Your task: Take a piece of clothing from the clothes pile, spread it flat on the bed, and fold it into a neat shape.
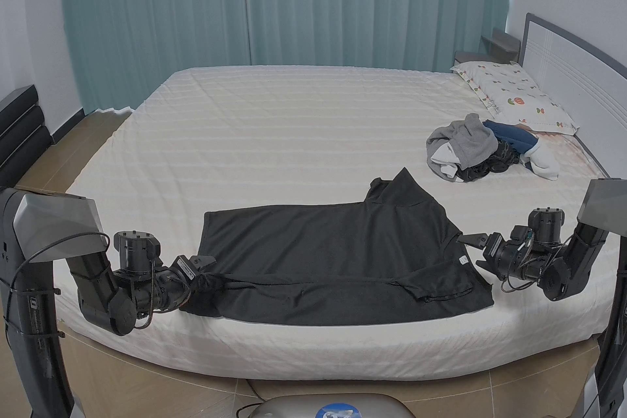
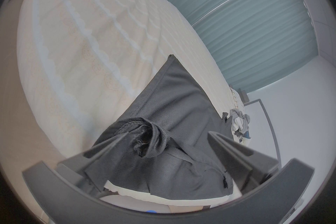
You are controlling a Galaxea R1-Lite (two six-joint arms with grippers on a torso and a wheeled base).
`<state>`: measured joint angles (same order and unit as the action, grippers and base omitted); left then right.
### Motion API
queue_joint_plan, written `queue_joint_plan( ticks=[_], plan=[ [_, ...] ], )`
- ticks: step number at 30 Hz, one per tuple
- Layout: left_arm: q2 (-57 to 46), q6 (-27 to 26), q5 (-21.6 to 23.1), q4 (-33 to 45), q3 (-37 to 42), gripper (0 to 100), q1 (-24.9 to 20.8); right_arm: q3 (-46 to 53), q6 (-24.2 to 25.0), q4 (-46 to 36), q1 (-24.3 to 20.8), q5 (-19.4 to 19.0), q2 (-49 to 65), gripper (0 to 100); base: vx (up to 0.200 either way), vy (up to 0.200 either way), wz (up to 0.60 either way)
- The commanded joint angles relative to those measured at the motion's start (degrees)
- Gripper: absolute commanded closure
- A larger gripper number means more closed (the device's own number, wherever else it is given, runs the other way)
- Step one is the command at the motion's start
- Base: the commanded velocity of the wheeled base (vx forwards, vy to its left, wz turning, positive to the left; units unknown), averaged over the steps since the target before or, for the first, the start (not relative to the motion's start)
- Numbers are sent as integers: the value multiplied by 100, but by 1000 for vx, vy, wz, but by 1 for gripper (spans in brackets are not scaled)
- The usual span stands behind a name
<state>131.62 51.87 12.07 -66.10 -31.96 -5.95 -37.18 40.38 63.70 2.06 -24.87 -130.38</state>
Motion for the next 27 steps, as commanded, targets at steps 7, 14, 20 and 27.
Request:
queue_joint_plan(
  ticks=[7, 14, 20, 27],
  plan=[
    [-497, 535, -29, -35, 59, 0, 252, 422, 823, 732, 75, -71, 74, 0, 0, 0, 0],
    [-822, 1299, 32, 9, 67, 0, 375, 528, 1315, 776, 58, -176, 153, 0, 0, 0, 0],
    [-778, 1317, 50, 9, 50, 0, 340, 528, 1561, 776, 58, -203, 118, 0, 133, 0, 0],
    [-822, 1299, 41, 9, 103, 0, 314, 528, 1570, 776, 49, -255, 48, 0, 57, 0, 0]
  ],
)
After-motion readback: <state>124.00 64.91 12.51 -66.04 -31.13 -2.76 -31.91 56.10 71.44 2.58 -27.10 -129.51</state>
